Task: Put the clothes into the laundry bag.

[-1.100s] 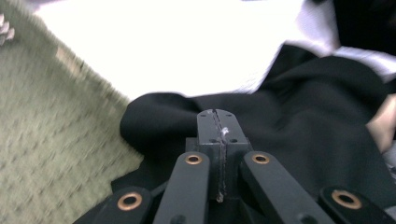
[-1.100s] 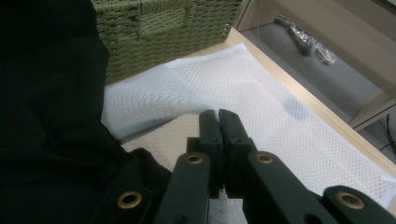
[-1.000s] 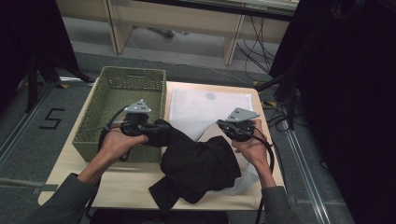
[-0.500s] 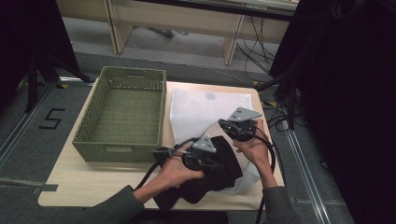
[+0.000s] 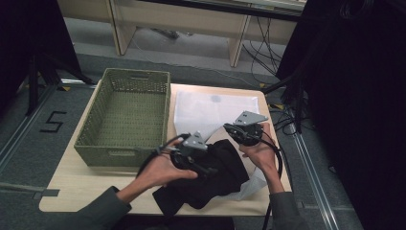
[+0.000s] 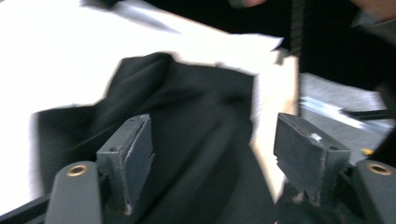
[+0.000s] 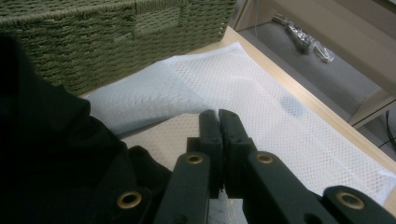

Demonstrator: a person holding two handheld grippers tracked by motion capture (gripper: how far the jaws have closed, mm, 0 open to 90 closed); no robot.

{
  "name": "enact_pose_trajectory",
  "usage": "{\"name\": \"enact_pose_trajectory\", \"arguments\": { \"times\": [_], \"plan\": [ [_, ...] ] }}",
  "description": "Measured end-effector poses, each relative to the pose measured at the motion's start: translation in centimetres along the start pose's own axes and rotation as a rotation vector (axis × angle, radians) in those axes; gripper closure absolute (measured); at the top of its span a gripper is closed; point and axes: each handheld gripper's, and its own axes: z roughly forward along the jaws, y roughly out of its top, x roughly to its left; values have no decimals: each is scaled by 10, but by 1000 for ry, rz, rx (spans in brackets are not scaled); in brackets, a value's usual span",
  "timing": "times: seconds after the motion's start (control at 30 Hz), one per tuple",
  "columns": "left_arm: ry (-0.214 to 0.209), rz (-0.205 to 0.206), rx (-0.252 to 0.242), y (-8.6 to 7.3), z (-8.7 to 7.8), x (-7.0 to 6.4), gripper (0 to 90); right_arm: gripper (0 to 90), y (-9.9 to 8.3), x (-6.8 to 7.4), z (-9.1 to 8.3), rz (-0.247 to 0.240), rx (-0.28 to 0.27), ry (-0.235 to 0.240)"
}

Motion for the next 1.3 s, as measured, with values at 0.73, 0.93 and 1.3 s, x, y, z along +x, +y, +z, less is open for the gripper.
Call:
{"name": "enact_pose_trajectory", "arguments": {
  "times": [0.73, 0.93, 1.3],
  "plan": [
    [-17, 14, 88, -32, 53, 1, 763, 898, 1, 3, 2, -2, 4, 2],
    [-41, 102, 129, -17, 74, -19, 789, 898, 3, 3, 1, -30, -7, 13],
    [26, -45, 87, -12, 78, -3, 369, 898, 4, 11, 4, -53, 4, 21]
  ]
}}
